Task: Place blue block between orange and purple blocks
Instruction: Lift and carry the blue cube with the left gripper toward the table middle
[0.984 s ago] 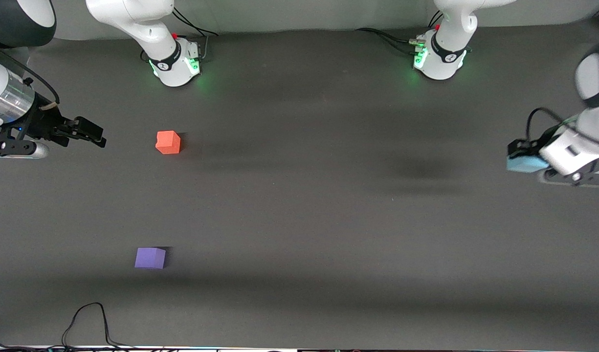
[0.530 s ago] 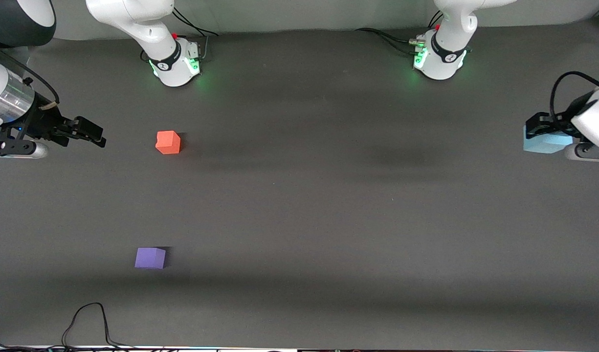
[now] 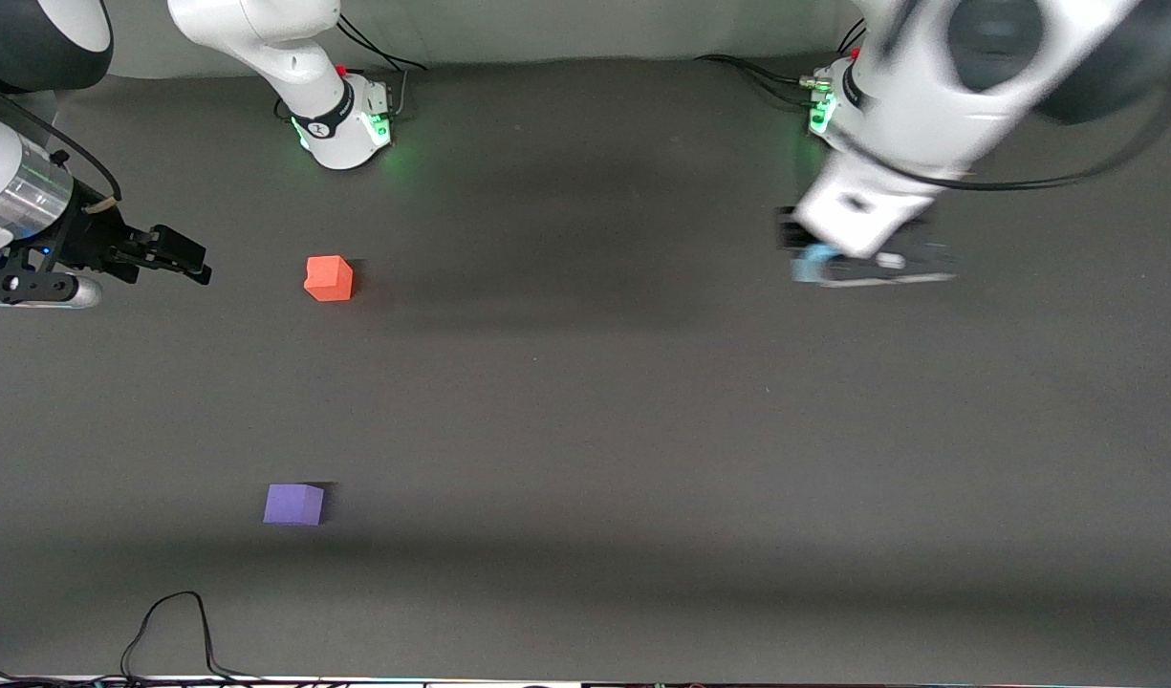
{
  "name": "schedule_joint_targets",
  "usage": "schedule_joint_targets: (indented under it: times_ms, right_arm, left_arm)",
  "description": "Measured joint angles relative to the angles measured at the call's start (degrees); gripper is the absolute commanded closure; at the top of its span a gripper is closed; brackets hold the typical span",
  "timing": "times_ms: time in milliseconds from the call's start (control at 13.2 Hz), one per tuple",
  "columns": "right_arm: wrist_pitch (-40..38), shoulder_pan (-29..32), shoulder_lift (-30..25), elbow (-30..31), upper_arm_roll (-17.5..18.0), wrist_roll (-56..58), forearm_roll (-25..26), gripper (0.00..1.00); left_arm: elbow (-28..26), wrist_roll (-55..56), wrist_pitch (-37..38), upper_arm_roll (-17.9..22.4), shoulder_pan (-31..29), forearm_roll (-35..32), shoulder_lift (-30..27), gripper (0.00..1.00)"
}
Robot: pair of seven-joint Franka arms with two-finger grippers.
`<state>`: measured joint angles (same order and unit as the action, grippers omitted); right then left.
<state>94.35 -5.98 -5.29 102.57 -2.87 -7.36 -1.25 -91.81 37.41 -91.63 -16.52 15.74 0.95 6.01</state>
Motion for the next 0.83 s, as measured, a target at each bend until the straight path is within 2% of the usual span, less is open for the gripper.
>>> schedule_joint_targets:
  times_ms: [303, 454, 832]
  right_arm:
    - [-1.03, -0.08, 0.04, 0.08, 0.22, 2.33, 0.00, 0.00]
    - [-1.00, -0.09, -0.01, 0.03, 0.22, 2.47, -0.01, 0.00]
    - [-0.09, -0.09, 0.24, 0.12, 0.07, 2.53, 0.00, 0.00]
  left_arm:
    - [12.53, 15.04, -3.65, -1.22, 13.67, -2.51, 17.31, 0.88]
    - [14.43, 17.76, -9.41, -1.17, 16.28, -3.50, 24.26, 0.88]
    - [14.40, 21.46, -23.38, -1.06, 18.89, -6.74, 37.27, 0.87]
